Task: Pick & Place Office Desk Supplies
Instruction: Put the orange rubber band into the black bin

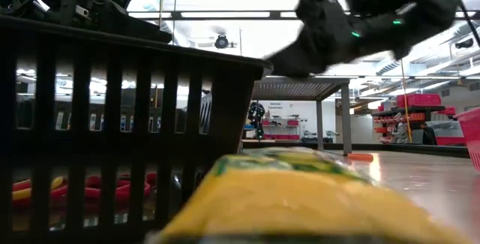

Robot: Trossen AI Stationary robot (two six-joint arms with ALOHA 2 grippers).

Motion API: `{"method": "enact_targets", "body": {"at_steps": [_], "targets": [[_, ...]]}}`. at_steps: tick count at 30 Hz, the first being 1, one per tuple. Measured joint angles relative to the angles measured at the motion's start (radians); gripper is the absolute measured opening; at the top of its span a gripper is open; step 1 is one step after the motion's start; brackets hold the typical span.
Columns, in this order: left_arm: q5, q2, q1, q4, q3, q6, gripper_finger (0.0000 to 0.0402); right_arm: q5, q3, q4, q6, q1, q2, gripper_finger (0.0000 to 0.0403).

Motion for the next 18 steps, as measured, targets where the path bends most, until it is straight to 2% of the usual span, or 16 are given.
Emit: {"method": "enact_targets", "body": {"at_steps": [3, 6, 12, 18], "targets": [[-0.009, 0.000, 0.000, 0.000, 0.000, 0.001, 0.0185, 0.088, -0.021, -0.227, 0.079, 0.013, -0.050, 0.0164], [-0.011, 0.000, 0.000, 0.000, 0.000, 0.000, 0.0185, 0.107, -0.023, -0.407, 0.178, 0.002, -0.064, 0.0164], [-0.012, 0.000, 0.000, -0.001, 0.000, 0.003, 0.0185, 0.090, -0.018, -0.657, 0.281, -0.007, -0.092, 0.0164], [-0.015, 0.000, 0.001, 0.000, 0.000, 0.006, 0.0185, 0.051, 0.062, -0.969, 0.365, -0.018, -0.120, 0.0165]]}}
